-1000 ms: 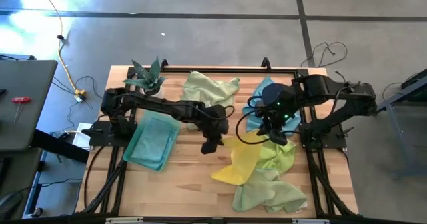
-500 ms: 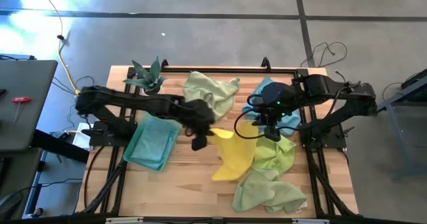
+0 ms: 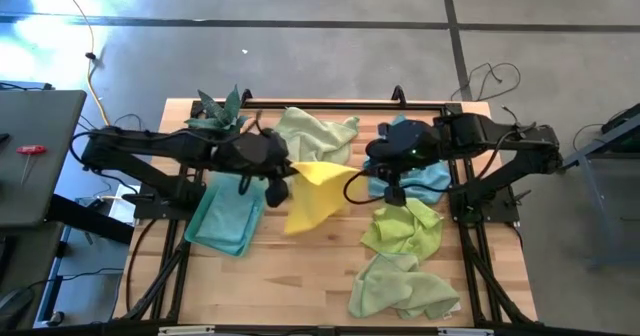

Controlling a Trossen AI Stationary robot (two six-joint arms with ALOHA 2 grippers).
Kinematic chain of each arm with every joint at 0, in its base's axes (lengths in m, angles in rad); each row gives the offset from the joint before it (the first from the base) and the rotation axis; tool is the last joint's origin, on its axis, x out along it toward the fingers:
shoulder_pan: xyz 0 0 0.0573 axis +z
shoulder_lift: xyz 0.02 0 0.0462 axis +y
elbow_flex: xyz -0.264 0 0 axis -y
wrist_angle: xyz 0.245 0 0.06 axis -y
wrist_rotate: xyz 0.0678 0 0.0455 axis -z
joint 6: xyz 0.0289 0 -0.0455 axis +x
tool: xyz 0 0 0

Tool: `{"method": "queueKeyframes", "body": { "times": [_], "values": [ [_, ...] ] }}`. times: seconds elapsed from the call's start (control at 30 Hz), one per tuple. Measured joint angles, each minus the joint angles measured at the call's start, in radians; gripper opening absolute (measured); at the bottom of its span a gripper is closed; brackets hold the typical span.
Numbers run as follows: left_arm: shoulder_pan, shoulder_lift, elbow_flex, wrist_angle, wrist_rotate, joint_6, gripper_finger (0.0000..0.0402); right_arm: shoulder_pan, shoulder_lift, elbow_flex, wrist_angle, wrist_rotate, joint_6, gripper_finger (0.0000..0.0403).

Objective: Fold microfiber towels
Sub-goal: Fold the yellow microfiber towel

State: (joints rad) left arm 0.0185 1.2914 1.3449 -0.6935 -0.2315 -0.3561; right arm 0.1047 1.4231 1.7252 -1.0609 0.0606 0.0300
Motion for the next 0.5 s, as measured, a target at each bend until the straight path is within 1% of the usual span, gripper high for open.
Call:
{"method": "queueKeyframes", "body": {
  "times": [0.1,0.2,0.3,0.4,0.5],
  "values": [
    [0.0,-0.009,0.029,-0.031,-0.034,0.015,0.0,0.0,0.0,0.0,0.039,0.04,-0.022,0.0],
    [0.0,-0.006,0.098,-0.075,-0.084,0.064,0.0,0.0,0.0,0.0,0.077,0.074,-0.051,0.0],
    [0.001,-0.003,0.168,-0.132,-0.105,0.1,0.0,0.0,0.0,0.0,0.099,0.109,-0.057,0.0],
    [0.001,-0.003,0.218,-0.169,-0.128,0.101,0.0,0.0,0.0,0.0,0.102,0.143,-0.057,0.0],
    [0.0,-0.003,0.25,-0.241,-0.131,0.072,0.0,0.0,-0.004,0.0,0.103,0.153,-0.036,0.0]
  ]
}}
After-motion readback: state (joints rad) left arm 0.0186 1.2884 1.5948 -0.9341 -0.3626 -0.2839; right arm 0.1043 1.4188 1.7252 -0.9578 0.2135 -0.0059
